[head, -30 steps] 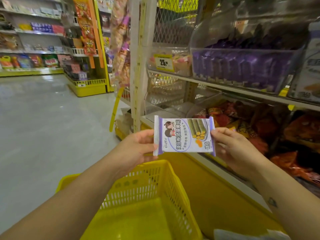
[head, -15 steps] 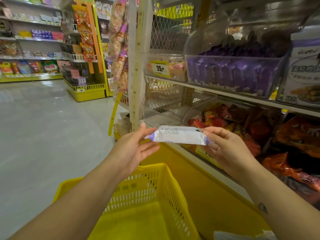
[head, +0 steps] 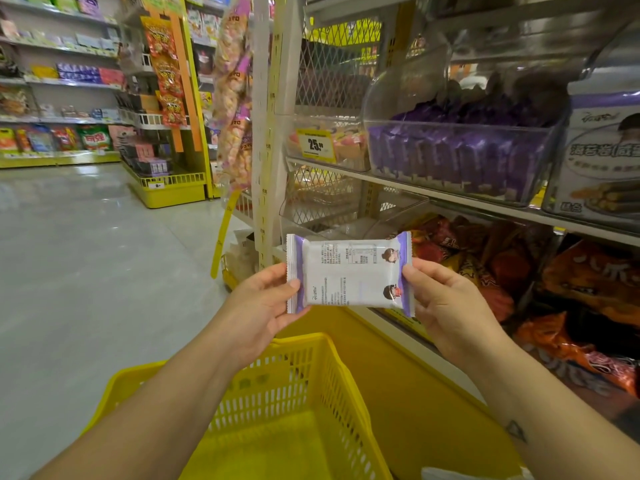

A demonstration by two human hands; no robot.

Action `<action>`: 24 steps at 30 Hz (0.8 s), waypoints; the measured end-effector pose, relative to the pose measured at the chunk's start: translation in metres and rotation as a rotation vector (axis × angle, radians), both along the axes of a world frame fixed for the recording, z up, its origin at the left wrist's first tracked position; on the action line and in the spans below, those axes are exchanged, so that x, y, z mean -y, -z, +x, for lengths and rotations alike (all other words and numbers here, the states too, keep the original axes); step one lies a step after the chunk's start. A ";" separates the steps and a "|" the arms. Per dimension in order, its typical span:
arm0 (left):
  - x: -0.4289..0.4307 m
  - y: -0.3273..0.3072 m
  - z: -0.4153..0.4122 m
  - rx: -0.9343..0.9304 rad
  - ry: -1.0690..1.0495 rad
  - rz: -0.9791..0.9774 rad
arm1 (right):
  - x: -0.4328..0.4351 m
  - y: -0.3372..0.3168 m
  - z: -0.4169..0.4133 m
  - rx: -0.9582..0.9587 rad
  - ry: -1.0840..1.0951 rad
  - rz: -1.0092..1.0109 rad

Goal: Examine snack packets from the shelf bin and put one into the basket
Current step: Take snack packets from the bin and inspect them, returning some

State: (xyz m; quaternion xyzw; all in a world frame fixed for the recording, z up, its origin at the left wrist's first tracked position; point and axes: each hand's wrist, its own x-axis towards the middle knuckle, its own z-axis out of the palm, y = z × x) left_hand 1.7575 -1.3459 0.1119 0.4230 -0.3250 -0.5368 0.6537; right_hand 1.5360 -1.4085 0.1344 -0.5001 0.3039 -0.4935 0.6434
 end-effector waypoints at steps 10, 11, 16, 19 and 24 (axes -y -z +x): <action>-0.007 -0.017 -0.009 0.104 0.159 -0.077 | 0.013 0.011 -0.004 0.019 0.042 0.196; -0.007 -0.018 -0.011 0.114 0.174 -0.088 | 0.013 0.010 -0.004 0.015 0.038 0.202; -0.007 -0.025 -0.006 0.093 0.090 -0.101 | 0.010 0.005 -0.007 -0.053 -0.047 0.122; -0.005 -0.026 0.003 0.125 -0.013 -0.067 | 0.006 0.003 -0.010 -0.153 -0.175 -0.032; -0.001 -0.022 0.003 0.262 -0.148 -0.051 | -0.010 0.001 -0.002 -0.451 -0.324 -0.171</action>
